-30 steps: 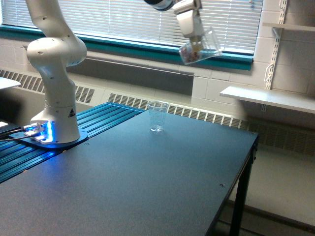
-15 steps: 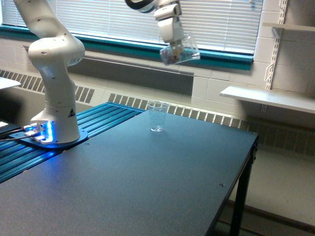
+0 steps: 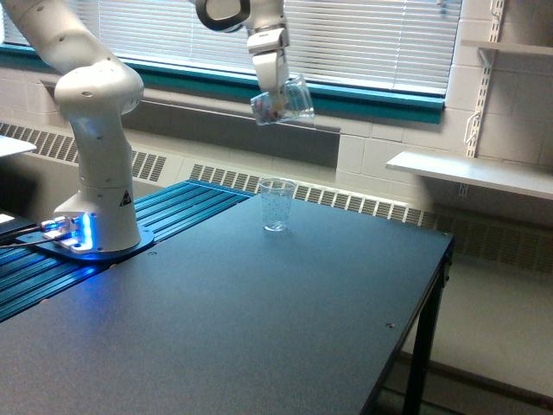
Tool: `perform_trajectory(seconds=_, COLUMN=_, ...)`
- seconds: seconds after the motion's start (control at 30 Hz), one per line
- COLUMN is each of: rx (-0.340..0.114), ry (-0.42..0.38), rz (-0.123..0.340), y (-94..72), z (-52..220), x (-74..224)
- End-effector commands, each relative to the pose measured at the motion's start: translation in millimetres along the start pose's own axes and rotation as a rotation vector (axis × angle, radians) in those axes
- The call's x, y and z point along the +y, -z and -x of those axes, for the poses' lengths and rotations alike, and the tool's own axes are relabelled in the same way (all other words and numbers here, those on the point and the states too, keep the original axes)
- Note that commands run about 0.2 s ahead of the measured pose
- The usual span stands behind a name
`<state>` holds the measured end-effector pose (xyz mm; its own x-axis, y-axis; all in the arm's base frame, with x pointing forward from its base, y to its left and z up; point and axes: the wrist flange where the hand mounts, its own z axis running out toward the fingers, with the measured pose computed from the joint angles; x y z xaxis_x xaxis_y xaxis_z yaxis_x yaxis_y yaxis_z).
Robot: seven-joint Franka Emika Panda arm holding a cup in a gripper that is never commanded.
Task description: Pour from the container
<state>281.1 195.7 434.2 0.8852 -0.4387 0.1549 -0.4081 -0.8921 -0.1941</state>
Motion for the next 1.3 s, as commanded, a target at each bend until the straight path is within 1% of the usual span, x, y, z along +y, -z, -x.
perform_trajectory(seconds=0.03, rx=-0.036, ry=0.065, rz=0.008, y=-5.1, z=29.2, x=-0.6)
perform_trajectory(seconds=0.1, rx=-0.046, ry=0.077, rz=0.013, y=-8.2, z=36.9, x=-0.3)
perform_trajectory(seconds=0.2, rx=-0.076, ry=0.099, rz=0.014, y=-13.3, z=47.9, x=-0.6)
perform_trajectory(seconds=0.37, rx=-0.093, ry=0.128, rz=0.027, y=-21.5, z=62.2, x=-2.0)
perform_trajectory(seconds=0.5, rx=-0.107, ry=0.14, rz=0.039, y=-28.9, z=69.0, x=-1.8)
perform_trajectory(seconds=0.7, rx=-0.142, ry=0.14, rz=0.055, y=-41.7, z=75.8, x=-0.2)
perform_trajectory(seconds=0.93, rx=-0.173, ry=0.167, rz=0.092, y=-61.4, z=88.6, x=-0.2)
perform_trajectory(seconds=1.07, rx=-0.2, ry=0.18, rz=0.097, y=-72.4, z=95.7, x=-2.2)
perform_trajectory(seconds=1.3, rx=-0.225, ry=0.217, rz=0.106, y=-87.3, z=108.3, x=-9.4)
